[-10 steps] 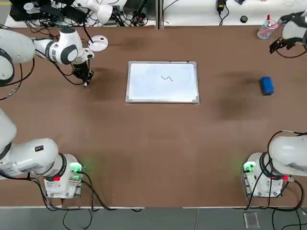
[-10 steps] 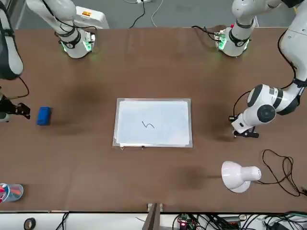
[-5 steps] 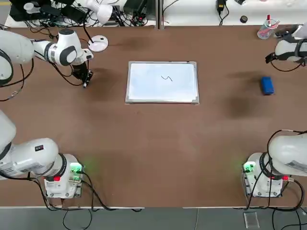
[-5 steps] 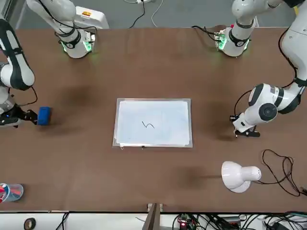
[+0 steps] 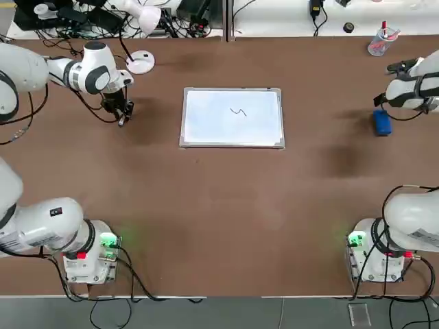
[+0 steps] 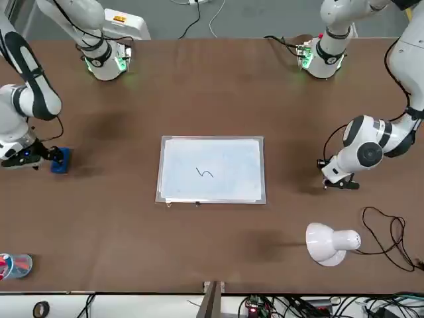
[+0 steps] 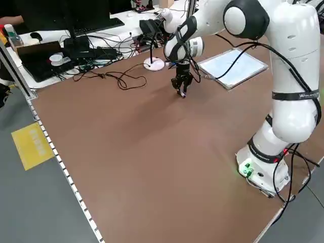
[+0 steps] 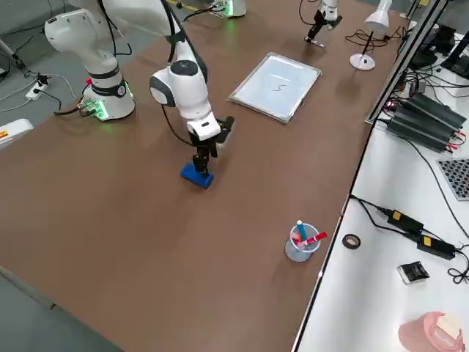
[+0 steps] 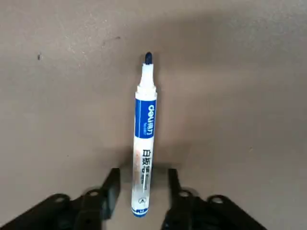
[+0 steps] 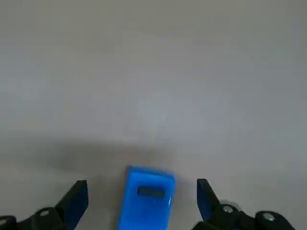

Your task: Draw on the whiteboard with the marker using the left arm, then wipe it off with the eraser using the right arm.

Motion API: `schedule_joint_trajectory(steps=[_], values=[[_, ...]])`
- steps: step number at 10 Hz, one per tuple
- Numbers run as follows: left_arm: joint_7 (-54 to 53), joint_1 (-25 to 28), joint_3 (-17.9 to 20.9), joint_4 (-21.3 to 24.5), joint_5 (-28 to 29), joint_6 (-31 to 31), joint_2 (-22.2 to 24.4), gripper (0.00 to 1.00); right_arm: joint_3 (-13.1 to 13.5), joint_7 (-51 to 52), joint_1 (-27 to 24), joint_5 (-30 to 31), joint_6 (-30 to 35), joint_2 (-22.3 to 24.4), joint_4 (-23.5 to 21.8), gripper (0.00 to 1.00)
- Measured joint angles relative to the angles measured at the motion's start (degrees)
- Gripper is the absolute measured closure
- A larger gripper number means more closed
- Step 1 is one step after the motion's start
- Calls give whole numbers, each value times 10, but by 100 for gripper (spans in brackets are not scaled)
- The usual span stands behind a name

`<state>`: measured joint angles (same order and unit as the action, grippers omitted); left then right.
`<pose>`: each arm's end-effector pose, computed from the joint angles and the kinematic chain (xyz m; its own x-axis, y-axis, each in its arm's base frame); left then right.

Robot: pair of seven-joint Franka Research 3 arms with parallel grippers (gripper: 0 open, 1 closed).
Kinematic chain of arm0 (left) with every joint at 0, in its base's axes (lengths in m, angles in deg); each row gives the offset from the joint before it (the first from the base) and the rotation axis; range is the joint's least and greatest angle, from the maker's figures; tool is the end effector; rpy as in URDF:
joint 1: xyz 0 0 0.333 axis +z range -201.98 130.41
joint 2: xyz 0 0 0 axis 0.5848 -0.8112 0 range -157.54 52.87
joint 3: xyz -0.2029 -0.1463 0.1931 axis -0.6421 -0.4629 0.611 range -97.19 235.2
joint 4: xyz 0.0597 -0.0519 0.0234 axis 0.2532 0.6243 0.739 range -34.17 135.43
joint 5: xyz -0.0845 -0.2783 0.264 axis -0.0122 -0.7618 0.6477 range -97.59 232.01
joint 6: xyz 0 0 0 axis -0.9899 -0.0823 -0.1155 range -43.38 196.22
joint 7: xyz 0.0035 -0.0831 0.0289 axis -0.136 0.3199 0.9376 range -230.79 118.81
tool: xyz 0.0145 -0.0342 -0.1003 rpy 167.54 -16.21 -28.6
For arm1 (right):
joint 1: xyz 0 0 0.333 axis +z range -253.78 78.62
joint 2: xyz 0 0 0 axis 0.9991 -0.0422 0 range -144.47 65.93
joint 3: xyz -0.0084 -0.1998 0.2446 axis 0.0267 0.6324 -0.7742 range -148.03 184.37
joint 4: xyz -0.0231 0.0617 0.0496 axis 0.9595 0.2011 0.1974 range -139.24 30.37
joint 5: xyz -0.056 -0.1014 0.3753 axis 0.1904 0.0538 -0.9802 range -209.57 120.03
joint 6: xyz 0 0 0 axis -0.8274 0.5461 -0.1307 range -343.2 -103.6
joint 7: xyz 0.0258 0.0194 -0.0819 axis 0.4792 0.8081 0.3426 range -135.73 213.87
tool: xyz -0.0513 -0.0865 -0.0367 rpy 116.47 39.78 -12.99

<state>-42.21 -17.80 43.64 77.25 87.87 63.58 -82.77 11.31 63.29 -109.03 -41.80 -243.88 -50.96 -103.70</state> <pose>0.5610 -0.0688 0.1787 0.9711 -0.1247 -0.2036 -0.1353 -0.9901 -0.0388 0.4902 -0.1235 0.2397 0.9543 0.2150 0.2074 0.1994 -0.9755 0.0933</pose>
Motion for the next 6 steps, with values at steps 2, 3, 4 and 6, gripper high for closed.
schedule_joint_trajectory(steps=[2,3,4,6], values=[[0,0,-1,-1,0,0,2,26,0,11,-14,0,-12,0,-20,0],[0,0,-3,-5,0,1,4,19,1,20,-22,0,-18,-1,-26,0],[0,1,-7,-12,0,1,8,10,1,27,-29,0,-28,-3,-30,0],[0,1,-21,-38,0,-25,27,0,1,33,-35,0,-56,-14,-38,0]])
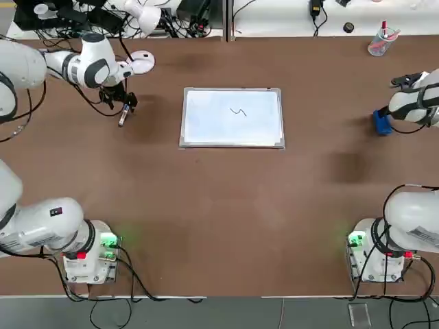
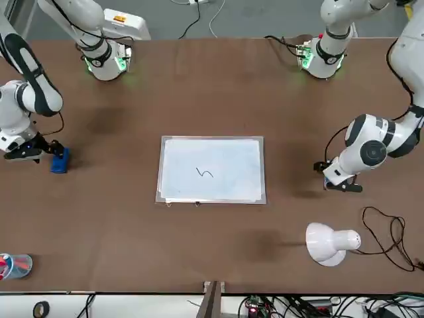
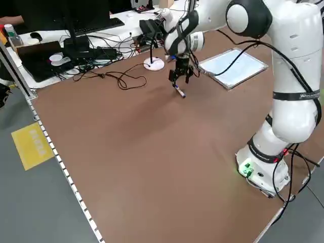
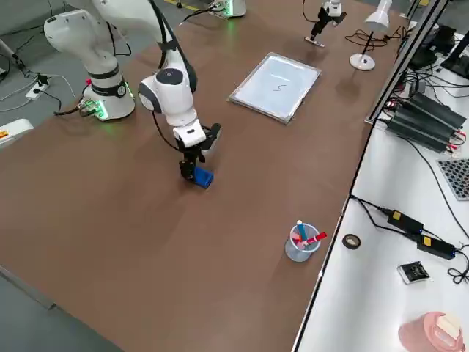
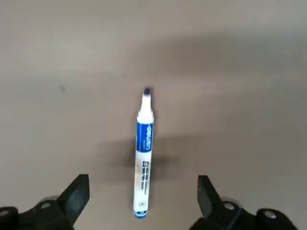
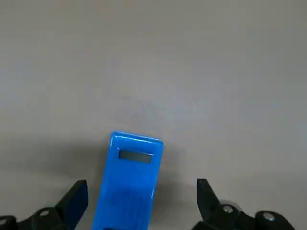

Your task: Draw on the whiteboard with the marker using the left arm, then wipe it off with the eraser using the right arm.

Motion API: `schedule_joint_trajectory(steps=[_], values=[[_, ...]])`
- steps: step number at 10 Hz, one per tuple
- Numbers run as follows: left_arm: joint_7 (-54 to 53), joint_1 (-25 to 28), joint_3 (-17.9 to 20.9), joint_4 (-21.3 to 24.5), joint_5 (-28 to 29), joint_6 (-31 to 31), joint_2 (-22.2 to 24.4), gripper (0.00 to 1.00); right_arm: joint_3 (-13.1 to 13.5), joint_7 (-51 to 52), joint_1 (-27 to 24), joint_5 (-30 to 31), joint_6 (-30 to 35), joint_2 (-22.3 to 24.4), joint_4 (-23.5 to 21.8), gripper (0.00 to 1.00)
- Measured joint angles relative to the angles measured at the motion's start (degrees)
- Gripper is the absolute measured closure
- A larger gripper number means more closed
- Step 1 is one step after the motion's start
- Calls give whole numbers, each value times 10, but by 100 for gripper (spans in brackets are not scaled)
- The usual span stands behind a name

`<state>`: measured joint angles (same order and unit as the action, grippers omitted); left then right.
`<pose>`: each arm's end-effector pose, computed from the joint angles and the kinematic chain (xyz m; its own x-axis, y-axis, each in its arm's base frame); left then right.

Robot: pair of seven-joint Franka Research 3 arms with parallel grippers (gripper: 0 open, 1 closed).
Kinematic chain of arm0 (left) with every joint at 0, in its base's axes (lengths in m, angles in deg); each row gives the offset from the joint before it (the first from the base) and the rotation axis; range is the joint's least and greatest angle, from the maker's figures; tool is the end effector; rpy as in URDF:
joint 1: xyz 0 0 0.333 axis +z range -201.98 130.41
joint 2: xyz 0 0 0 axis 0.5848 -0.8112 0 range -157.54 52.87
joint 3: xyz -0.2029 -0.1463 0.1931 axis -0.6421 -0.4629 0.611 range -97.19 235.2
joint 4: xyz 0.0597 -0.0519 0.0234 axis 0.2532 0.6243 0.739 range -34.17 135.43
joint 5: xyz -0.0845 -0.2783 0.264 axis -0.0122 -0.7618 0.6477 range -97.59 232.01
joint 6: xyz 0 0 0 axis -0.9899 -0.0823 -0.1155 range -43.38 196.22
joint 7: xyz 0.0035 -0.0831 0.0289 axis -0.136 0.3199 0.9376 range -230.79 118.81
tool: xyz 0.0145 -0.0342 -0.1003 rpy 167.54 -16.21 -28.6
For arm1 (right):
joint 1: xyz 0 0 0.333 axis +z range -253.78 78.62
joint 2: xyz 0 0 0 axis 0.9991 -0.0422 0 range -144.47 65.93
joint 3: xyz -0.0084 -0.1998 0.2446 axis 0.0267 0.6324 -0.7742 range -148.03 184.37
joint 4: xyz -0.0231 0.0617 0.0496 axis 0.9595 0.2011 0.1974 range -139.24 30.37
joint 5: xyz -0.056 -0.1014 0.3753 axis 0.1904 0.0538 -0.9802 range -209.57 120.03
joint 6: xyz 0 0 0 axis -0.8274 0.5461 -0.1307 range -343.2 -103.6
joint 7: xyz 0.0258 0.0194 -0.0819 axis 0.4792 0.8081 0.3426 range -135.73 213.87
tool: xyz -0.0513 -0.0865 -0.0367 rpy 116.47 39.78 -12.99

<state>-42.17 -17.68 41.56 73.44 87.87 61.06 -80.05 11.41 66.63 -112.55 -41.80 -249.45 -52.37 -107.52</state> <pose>0.5859 -0.0812 0.2286 0.9817 -0.1373 -0.1319 -0.1458 -0.9876 -0.0573 0.4620 -0.1465 0.2152 0.9544 0.2118 0.2102 0.1940 -0.9757 0.1021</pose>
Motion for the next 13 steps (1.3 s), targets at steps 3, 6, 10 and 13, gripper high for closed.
schedule_joint_trajectory(steps=[3,6,10,13], values=[[1,0,-33,-66,0,-100,57,0,-2,0,0,0,-42,-21,-14,0],[2,-1,-50,-127,-31,-172,128,0,-2,0,0,0,-56,-29,-23,0],[-16,0,-51,-228,-89,-284,180,0,-2,0,0,-1,-70,-30,-24,0],[-55,2,-49,-309,-111,-361,185,0,-2,0,0,-1,-95,-48,-26,0]])
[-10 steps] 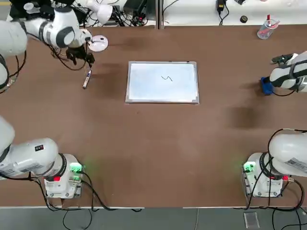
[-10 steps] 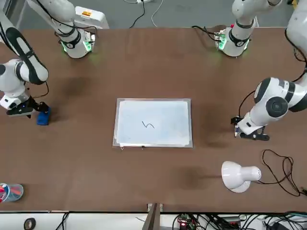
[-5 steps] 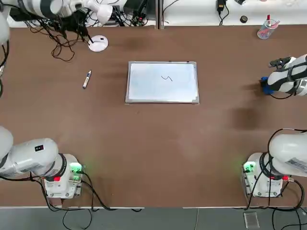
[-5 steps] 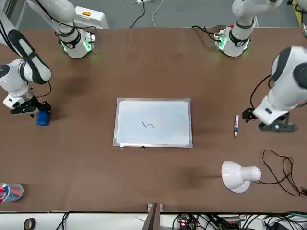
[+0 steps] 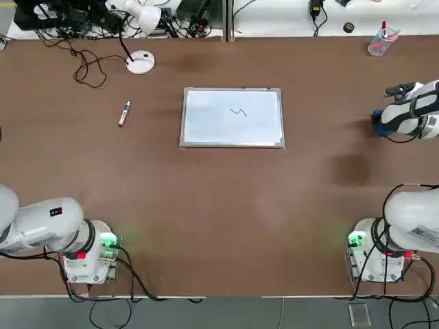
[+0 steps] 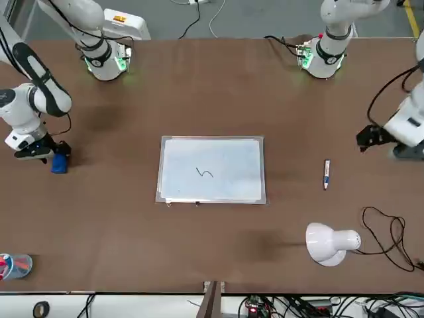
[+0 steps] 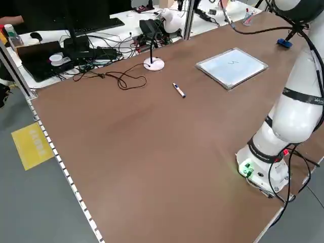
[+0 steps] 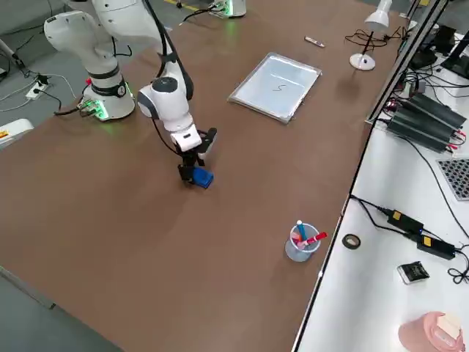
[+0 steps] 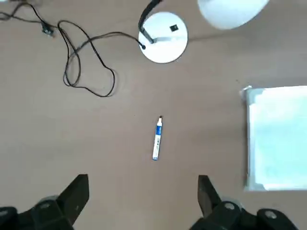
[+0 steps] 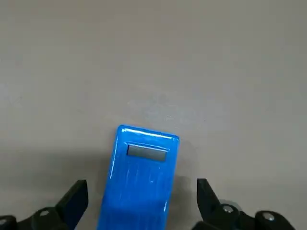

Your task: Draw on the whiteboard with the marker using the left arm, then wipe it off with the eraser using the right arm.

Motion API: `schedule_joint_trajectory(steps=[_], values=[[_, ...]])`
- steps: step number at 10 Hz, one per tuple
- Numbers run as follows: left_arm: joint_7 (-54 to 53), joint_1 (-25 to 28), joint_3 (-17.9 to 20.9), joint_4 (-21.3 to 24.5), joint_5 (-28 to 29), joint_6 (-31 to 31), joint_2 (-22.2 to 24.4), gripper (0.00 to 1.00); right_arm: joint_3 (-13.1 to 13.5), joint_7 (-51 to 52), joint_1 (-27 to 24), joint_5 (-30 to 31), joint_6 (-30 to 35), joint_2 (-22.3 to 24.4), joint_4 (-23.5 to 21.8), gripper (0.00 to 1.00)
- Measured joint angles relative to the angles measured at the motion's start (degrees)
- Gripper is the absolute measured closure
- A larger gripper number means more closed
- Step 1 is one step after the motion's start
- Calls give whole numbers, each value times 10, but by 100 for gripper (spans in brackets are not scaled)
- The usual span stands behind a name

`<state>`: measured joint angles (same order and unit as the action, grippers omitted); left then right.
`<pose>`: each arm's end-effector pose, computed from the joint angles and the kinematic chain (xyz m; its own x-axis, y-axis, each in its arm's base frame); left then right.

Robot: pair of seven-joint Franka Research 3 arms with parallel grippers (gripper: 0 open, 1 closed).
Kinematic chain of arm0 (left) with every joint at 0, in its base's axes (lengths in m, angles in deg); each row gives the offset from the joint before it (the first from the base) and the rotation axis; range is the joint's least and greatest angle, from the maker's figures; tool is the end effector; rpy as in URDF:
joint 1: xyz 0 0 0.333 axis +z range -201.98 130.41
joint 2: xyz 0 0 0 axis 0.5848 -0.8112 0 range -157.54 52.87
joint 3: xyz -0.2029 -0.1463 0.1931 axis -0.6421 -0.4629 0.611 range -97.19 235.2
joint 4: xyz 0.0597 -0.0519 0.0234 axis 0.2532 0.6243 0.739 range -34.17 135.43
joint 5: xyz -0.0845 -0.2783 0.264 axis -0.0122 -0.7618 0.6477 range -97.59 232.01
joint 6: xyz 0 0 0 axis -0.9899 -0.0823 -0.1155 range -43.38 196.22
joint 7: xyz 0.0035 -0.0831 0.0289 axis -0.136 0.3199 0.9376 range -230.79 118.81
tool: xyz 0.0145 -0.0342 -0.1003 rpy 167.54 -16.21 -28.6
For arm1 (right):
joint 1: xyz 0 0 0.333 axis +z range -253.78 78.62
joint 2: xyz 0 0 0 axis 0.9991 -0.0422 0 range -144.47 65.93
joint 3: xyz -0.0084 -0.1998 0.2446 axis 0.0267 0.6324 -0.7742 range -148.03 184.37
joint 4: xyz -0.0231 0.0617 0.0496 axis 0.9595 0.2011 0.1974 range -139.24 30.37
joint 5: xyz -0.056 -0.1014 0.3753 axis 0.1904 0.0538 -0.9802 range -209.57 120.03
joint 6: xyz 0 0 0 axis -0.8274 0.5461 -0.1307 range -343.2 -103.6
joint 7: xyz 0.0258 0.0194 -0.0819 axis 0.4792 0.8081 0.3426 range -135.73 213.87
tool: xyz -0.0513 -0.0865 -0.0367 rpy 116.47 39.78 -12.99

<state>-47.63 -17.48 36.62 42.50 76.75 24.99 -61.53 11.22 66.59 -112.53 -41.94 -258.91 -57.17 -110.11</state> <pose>0.5949 -0.1041 0.6055 0.9935 -0.1006 0.0534 -0.0965 -0.9926 -0.0737 0.4473 -0.1376 0.1800 0.9452 0.2097 0.2504 0.1893 -0.9765 0.1032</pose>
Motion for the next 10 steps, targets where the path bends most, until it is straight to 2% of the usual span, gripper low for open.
schedule_joint_trajectory(steps=[2,3,5,7,10], values=[[-9,4,14,-28,-37,-25,8,0,0,0,0,0,-7,-9,0,1],[-17,1,35,-32,-61,-31,18,0,-1,0,0,0,-8,-10,0,5],[-39,-31,103,-31,-91,-56,44,0,-2,-1,1,0,-9,-10,0,26],[-46,-88,173,-19,-98,-78,74,0,-2,-3,1,-1,-10,-10,0,44],[-46,-162,241,31,-99,-85,127,0,-2,-12,1,-2,-10,-10,0,44]])
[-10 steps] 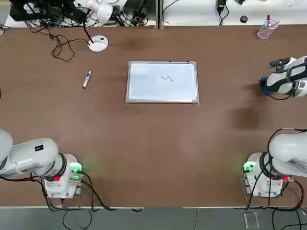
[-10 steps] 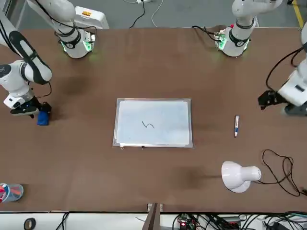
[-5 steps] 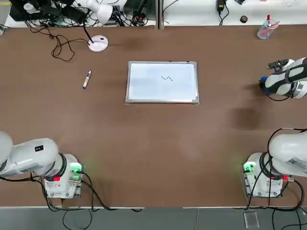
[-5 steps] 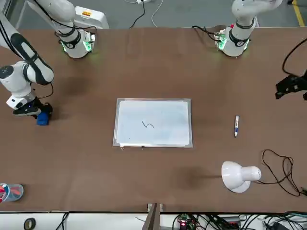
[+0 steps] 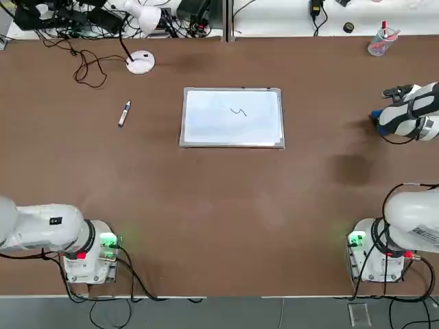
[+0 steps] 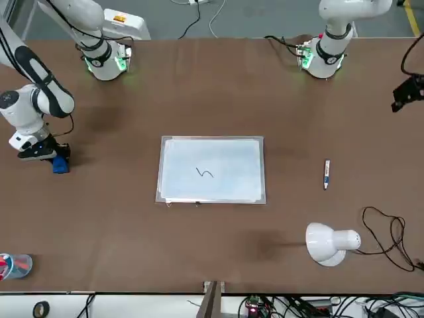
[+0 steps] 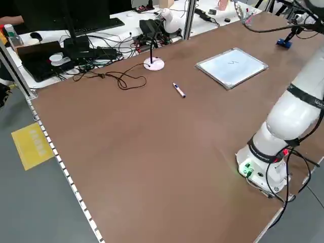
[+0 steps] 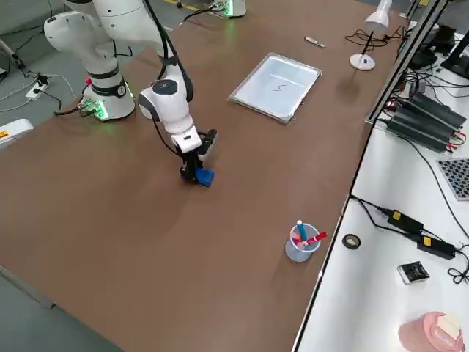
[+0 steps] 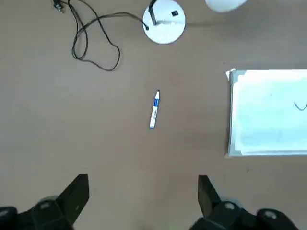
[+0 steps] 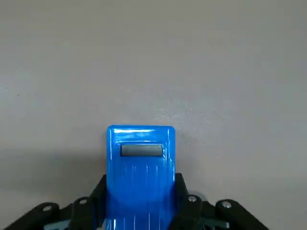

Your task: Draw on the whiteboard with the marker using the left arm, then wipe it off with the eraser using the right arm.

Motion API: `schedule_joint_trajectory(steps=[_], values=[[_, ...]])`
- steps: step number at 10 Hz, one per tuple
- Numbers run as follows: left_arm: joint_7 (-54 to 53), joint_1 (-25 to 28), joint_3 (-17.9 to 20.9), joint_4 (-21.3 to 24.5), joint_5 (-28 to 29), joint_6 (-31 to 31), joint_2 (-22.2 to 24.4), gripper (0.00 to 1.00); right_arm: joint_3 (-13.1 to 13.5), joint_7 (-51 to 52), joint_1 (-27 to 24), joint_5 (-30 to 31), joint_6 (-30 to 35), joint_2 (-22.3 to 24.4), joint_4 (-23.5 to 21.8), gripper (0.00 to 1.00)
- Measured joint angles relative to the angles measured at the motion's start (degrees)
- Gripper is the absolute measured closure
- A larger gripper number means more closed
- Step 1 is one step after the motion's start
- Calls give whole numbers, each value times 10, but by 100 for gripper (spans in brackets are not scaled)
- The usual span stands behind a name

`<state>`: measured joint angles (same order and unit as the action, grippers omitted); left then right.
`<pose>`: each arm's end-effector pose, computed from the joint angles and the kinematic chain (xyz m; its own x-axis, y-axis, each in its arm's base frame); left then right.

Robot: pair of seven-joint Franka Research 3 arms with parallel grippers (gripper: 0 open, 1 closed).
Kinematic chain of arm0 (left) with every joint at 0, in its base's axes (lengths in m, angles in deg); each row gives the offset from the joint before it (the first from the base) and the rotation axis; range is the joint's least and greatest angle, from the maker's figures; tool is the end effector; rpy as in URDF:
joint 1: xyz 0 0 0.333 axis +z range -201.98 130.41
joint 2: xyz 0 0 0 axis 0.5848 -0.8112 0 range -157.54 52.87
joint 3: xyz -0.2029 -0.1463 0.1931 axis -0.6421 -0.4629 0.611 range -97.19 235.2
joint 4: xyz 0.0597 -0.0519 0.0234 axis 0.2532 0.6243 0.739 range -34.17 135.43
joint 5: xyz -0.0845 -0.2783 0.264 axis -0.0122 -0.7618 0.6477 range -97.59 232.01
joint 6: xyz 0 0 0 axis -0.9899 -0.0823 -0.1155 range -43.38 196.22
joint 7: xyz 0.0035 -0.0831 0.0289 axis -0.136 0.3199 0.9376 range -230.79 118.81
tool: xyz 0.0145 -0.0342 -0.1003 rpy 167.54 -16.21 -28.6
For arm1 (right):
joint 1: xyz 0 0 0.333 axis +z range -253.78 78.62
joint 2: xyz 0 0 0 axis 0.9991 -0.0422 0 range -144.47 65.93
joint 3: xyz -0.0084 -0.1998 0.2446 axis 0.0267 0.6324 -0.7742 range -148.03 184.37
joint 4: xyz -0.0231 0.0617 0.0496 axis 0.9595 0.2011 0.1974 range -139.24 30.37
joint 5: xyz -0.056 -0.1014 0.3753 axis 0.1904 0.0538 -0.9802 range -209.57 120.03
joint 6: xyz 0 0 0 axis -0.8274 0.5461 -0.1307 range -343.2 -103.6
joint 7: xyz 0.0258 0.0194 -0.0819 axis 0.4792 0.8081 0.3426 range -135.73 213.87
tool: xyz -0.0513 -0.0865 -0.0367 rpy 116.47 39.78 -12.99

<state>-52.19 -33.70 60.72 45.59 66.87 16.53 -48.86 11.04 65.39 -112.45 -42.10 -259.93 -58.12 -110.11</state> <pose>0.5229 -0.0604 0.6783 0.9984 -0.0422 0.0366 -0.0423 -0.9991 -0.0004 0.4469 -0.1351 0.1744 0.9480 0.1894 0.2557 0.1704 -0.9808 0.0946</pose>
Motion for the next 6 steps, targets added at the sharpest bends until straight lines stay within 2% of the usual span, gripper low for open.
schedule_joint_trajectory(steps=[3,4,6], values=[[1,-44,41,45,0,0,37,0,-7,-45,7,0,5,3,4,44],[1,-47,44,52,0,0,42,0,-13,-79,19,0,21,9,11,44],[1,-48,46,56,0,3,42,0,-23,-166,64,0,93,37,45,44]])
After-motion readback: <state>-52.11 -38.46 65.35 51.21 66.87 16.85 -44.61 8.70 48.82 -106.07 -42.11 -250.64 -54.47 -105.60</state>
